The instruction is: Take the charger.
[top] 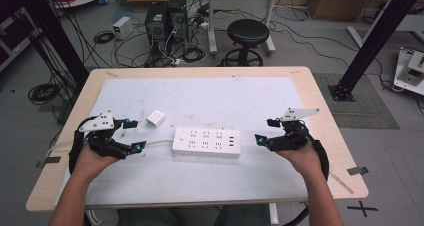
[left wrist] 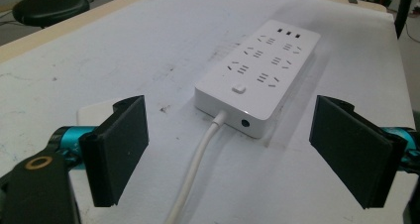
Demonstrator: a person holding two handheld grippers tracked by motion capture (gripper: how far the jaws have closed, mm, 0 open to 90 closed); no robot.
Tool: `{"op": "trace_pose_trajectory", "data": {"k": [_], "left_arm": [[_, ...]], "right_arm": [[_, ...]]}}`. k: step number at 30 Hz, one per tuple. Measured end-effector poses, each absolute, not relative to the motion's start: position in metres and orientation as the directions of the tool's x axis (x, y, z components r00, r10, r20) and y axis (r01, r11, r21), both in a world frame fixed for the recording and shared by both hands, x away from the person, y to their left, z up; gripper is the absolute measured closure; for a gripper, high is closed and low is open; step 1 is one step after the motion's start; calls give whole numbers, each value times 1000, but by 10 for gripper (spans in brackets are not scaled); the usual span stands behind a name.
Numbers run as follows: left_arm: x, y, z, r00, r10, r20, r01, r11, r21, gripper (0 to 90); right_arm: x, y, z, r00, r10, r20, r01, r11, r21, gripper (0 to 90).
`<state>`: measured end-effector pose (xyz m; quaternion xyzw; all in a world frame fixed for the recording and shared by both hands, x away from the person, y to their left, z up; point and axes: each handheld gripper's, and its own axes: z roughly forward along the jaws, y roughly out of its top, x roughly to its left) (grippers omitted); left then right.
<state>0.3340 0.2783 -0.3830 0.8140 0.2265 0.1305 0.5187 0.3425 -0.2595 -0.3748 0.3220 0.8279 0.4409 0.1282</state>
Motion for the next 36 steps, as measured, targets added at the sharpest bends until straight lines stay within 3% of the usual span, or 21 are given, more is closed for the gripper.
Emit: {"op": "trace_pose_trajectory", "data": {"k": [18, 28, 31, 33, 36], "left_arm": [[371, 267, -368, 807, 591, -17, 281, -359, 890, 153], [411, 264, -396, 718, 691, -80, 414, -332, 848, 154], [413, 263, -398, 708, 702, -74, 420, -335, 843, 154], [422, 252, -398, 713, 700, -31, 439, -411, 799, 154], [426, 249, -395, 707, 707, -31, 428, -392, 814, 155]], "right_arm": [[342, -251, -372, -750, 659, 63, 428, 409, 806, 211], [338, -247, -370, -741, 669, 47, 424, 413, 806, 211], [337, -246, -371, -736, 675, 52, 432, 409, 804, 211], [338, -246, -372, -736, 675, 55, 435, 409, 802, 211], [338, -245, -373, -734, 677, 55, 440, 412, 798, 211]]}}
